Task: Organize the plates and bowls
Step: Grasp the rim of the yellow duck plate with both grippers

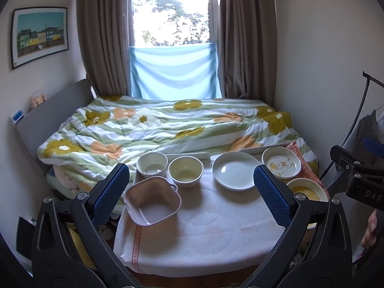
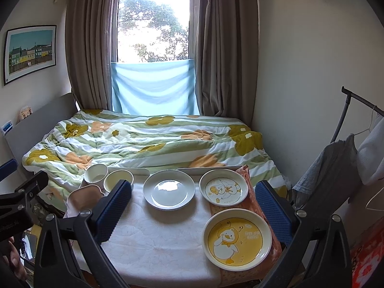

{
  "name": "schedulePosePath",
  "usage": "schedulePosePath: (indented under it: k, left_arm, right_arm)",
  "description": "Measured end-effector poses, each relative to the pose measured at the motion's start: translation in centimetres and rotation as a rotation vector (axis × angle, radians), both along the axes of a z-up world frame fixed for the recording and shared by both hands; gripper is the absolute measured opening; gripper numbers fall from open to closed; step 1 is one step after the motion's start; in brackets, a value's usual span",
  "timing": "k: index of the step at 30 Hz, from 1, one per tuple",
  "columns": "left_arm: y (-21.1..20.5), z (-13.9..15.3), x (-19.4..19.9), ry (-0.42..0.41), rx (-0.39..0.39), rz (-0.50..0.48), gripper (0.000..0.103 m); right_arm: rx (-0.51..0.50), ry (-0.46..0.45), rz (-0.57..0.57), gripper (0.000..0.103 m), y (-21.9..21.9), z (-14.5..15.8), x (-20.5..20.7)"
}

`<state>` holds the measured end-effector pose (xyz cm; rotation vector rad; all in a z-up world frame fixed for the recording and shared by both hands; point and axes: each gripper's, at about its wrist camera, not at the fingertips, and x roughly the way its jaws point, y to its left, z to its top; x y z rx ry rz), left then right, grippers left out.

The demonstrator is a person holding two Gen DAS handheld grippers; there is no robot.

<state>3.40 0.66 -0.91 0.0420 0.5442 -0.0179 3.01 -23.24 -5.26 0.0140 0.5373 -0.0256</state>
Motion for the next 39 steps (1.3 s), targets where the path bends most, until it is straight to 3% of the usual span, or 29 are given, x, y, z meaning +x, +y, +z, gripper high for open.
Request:
schedulePosePath:
  k: [5, 9, 20, 26, 30, 33, 35, 39]
  left_arm:
    - [-1.3, -1.2, 2.5, 0.075, -0.009, -0.107, 0.103]
    - [-3.9, -3.7, 5.3, 0.140, 0.004, -0.201, 0.103]
    - [-15.1, -15.9, 12.2, 0.418, -0.012, -0.391, 0.102]
    - [-20.8, -22.6, 14.1, 0.541, -0.032, -0.467, 0.094]
    - [-23.7, -25.7, 15.2, 0.610, -0.029, -0.485, 0.084]
    - [-24.7, -27.3, 15.7, 0.649, -0.035, -0.494, 0.074]
    - [-25.2, -28.0, 16.0, 0.678, -0.053, -0.496, 0.060]
    - [-25.9, -29.1, 16.3, 0.708, -0.041, -0.491, 0.042]
  right_arm:
    - [0.070, 0.062, -0.032, 0.103, -1.4, -1.6, 0.5]
    - [0.100, 0.122, -0.114, 0.103, -4.0, -4.5, 0.8]
    - [0.291, 0.352, -0.249, 0.102, -15.2, -16.2, 1.8]
    - [0.385, 0.455, -0.235, 0.088, -18.7, -22.4, 2.9]
    - [0.471, 0.476, -0.222, 0.069, -20.4, -24.8, 3.8]
    - [0.502, 0.478, -0.193, 0.062, -21.2, -25.6, 4.5]
    - [0.515, 0.481, -0.177, 0.057, -21.7, -26.1, 4.8]
    - [0.555, 0.484, -0.159, 0.035, -22.8, -27.0, 5.8]
